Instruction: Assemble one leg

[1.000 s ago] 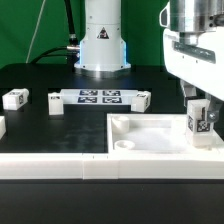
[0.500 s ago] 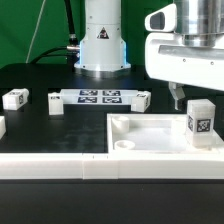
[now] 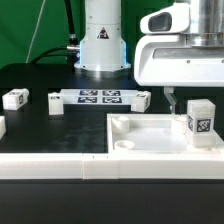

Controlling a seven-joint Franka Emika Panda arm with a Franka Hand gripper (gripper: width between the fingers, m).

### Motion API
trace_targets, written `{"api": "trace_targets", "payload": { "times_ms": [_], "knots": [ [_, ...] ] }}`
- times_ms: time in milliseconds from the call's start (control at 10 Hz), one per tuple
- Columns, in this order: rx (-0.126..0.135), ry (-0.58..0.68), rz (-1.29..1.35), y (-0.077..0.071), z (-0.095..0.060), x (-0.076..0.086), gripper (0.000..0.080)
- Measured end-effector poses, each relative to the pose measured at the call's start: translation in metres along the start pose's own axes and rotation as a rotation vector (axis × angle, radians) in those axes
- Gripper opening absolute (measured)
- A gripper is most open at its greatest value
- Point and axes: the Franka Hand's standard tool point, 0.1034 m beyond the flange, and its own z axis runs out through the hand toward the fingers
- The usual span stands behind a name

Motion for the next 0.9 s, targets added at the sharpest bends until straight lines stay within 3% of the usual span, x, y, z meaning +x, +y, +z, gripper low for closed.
{"api": "trace_targets", "payload": {
  "times_ms": [300,400,600,700,800,900],
  "knots": [
    [-0.005,0.006,-0.262,0.0028,-0.0007,0.0025,0.0649],
    [-0.005,0.006,-0.235,0.0023,-0.0005,0.0021,0.0649],
    [-0.005,0.006,-0.235,0.0026,-0.0005,0.0023,0.0385],
    [-0.006,0.006,-0.236,0.0029,-0.0005,0.0024,0.0385],
    [-0.010,0.007,-0.232,0.0066,-0.0005,0.0039,0.0294],
    [-0.010,0.007,-0.220,0.0067,-0.0003,0.0037,0.0294]
  ]
}}
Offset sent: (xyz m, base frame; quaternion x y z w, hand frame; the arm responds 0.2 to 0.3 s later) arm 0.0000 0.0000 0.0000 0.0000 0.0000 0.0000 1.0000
